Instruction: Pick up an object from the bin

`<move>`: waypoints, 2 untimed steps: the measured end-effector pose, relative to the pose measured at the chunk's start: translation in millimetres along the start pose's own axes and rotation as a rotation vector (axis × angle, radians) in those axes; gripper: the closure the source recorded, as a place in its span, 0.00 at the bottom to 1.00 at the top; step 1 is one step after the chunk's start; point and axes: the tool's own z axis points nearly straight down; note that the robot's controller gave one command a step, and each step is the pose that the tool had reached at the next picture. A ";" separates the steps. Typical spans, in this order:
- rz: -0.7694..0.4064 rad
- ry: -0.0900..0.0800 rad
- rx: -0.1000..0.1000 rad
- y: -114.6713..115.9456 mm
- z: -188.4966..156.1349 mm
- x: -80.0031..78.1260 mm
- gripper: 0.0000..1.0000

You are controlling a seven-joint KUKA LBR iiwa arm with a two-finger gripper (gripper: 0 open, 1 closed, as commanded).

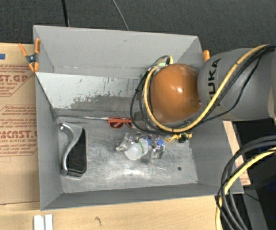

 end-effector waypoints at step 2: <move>-0.091 0.001 0.008 -30.2 17.6 9.1 1.00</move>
Offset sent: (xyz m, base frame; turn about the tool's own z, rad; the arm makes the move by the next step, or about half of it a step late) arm 0.0000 0.0000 0.0000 0.0000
